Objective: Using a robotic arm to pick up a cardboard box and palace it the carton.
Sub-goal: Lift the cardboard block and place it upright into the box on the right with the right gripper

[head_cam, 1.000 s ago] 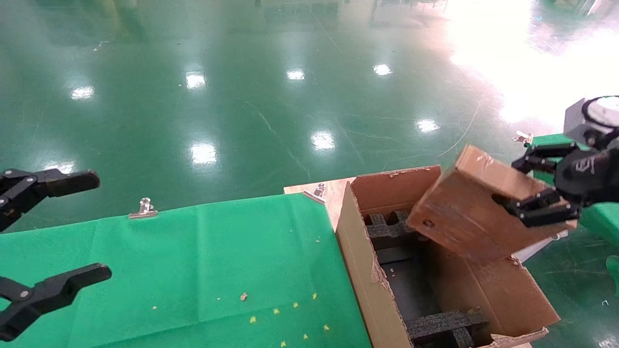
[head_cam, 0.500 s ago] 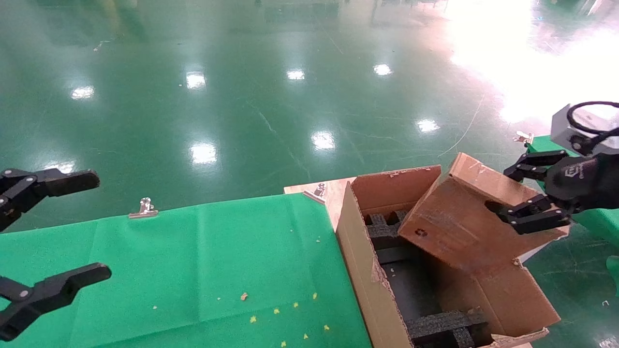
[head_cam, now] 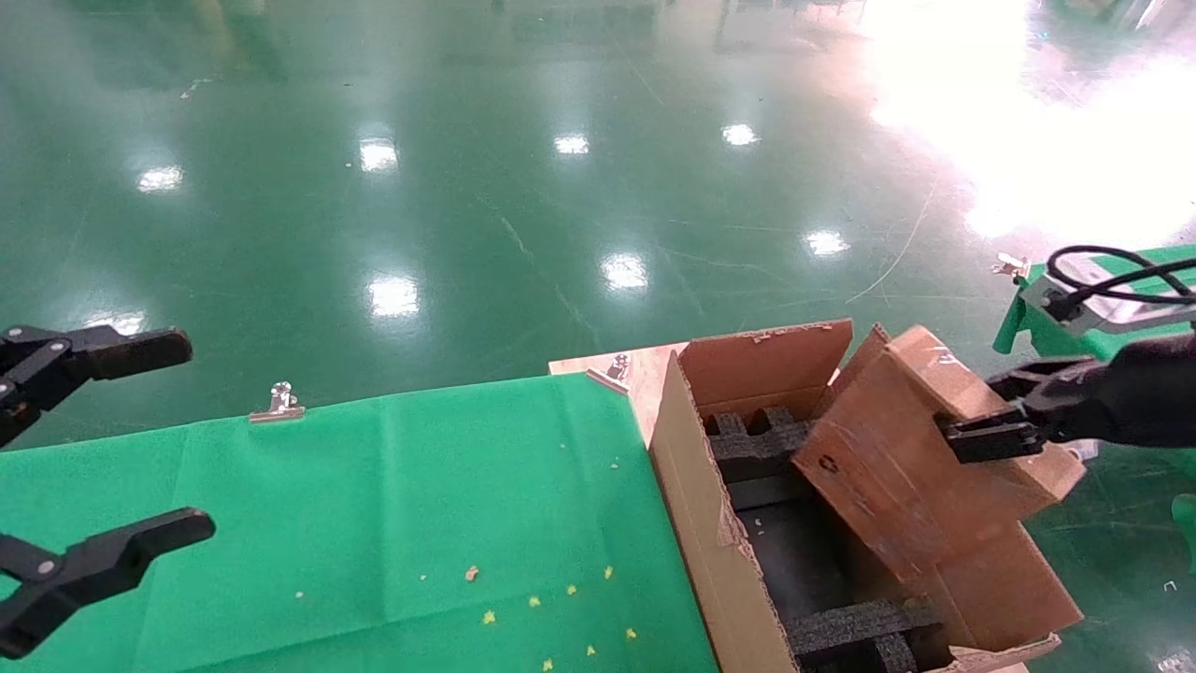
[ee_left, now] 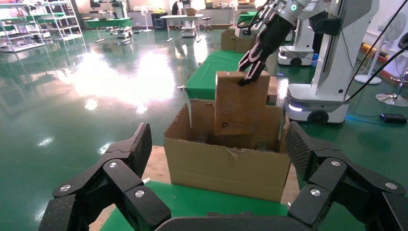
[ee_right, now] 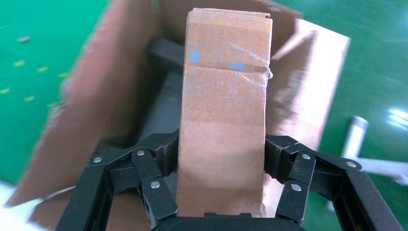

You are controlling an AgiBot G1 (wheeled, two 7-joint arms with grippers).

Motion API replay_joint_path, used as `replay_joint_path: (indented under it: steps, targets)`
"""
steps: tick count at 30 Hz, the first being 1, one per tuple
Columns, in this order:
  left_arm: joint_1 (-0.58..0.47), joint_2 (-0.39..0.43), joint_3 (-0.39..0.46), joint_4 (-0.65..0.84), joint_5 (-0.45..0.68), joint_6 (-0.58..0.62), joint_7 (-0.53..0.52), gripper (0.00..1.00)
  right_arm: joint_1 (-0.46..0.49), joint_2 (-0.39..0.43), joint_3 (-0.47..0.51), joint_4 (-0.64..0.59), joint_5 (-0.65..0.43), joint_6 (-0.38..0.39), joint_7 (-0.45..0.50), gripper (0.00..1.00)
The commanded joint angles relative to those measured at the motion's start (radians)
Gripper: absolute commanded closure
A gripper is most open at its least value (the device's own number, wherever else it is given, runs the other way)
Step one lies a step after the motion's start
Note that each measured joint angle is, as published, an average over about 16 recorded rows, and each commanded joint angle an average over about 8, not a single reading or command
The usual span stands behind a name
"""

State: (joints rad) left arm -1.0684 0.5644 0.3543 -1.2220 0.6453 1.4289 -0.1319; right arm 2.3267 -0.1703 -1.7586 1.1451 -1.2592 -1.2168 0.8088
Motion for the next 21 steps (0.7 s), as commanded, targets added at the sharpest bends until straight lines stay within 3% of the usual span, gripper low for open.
replay_joint_path:
  steps: [1,12,21]
  targets:
    - [0.0,0.0,0.0,0.0,0.0,0.0,0.0,0.0,0.005,0.012,-0.004,0.038,-0.035,0.02,0.066,1.0]
    - [0.0,0.0,0.0,0.0,0.0,0.0,0.0,0.0,0.007,0.015,-0.008,0.043,-0.051,0.033,0.101,1.0]
    - [0.0,0.0,0.0,0.0,0.0,0.0,0.0,0.0,-0.025,-0.015,-0.043,0.043,-0.12,0.091,0.319,1.0]
